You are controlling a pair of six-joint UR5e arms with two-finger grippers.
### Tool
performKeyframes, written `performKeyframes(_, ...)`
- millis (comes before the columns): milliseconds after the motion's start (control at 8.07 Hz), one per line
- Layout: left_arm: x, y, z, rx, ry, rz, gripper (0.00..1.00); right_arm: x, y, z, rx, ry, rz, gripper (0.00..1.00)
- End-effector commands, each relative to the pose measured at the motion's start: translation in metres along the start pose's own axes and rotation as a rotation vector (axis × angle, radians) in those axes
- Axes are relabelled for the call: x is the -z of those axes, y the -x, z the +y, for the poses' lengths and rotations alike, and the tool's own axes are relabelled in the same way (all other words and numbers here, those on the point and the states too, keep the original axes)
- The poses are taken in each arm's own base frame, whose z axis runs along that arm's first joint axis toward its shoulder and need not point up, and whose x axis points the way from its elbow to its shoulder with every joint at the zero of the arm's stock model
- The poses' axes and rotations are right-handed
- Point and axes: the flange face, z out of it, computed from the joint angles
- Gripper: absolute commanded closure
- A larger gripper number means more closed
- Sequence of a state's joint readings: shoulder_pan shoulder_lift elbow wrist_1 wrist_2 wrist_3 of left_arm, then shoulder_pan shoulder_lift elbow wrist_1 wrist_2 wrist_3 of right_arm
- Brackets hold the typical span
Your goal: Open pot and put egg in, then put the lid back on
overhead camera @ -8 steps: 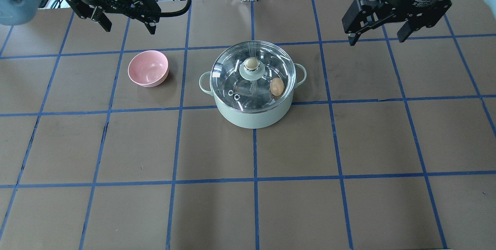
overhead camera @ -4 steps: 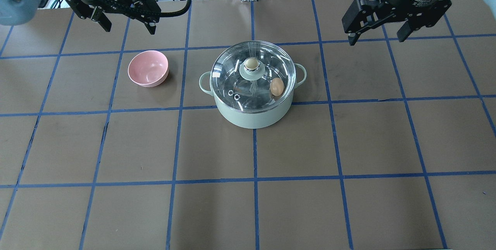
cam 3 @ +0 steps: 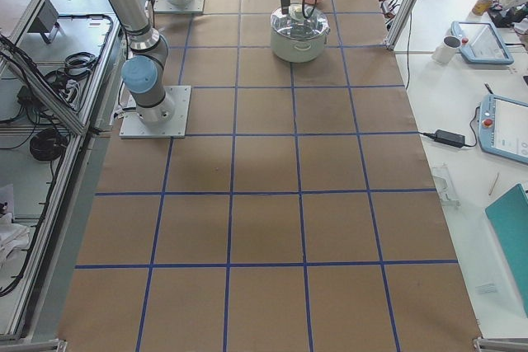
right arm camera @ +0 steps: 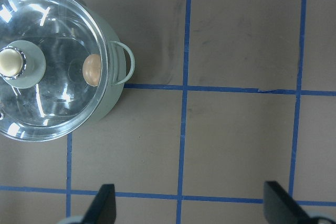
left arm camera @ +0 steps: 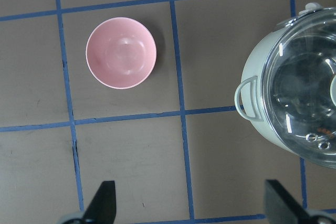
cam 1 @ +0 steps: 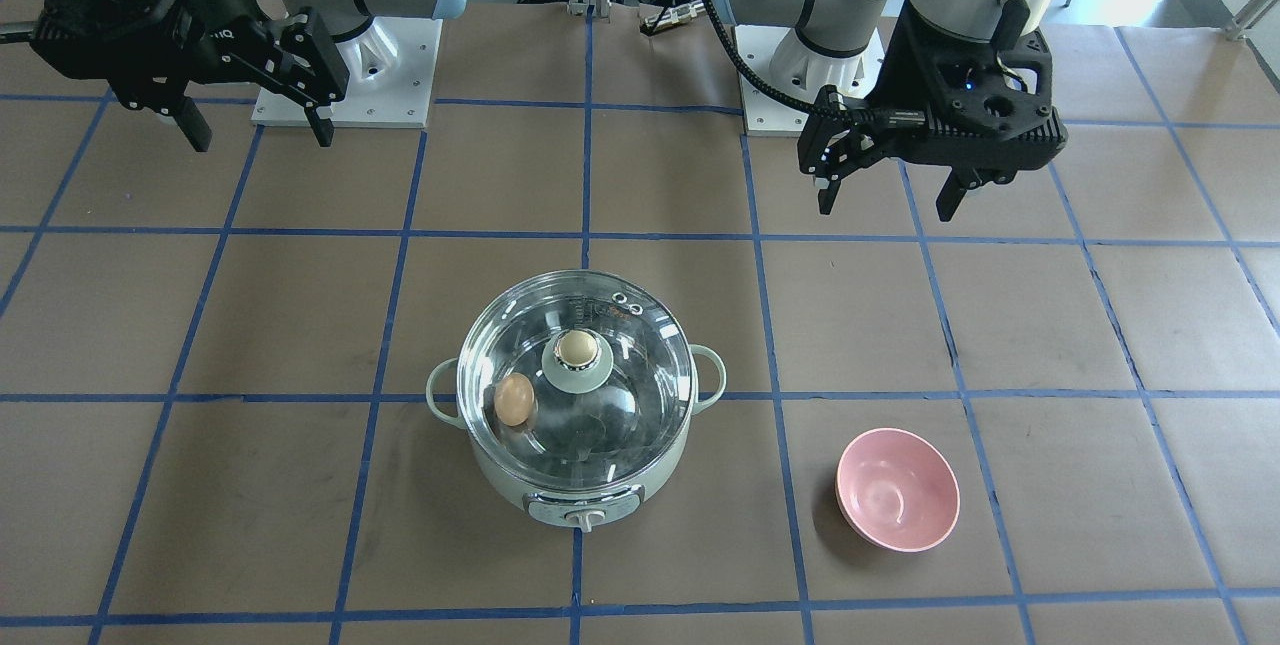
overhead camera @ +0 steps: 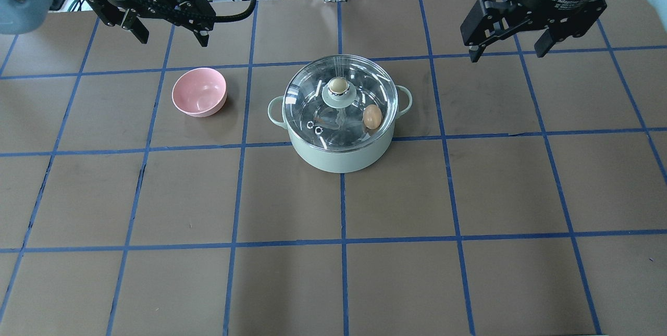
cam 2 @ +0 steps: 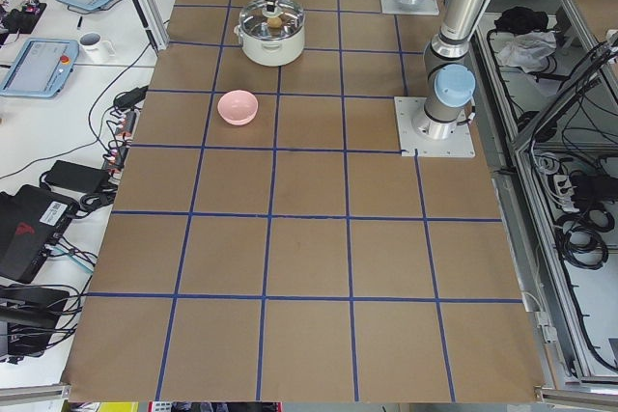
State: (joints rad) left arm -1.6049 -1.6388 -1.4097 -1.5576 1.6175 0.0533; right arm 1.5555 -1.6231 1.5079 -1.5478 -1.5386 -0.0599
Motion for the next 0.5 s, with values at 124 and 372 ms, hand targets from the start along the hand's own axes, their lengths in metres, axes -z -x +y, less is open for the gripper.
performKeyframes(124, -0.0002, 0.0022, -0.0029, 0.004, 0.004, -0.002, 0.0, -0.0002, 0.0004, 0.0001, 0.0, 0.001, -0.005, 0.0)
performKeyframes(372, -0.0037, 0.001, -0.0022, 0.001, 0.015, -0.008, 0.0, -0.001, 0.0004, -0.0004, 0.0, 0.003, -0.005, 0.0)
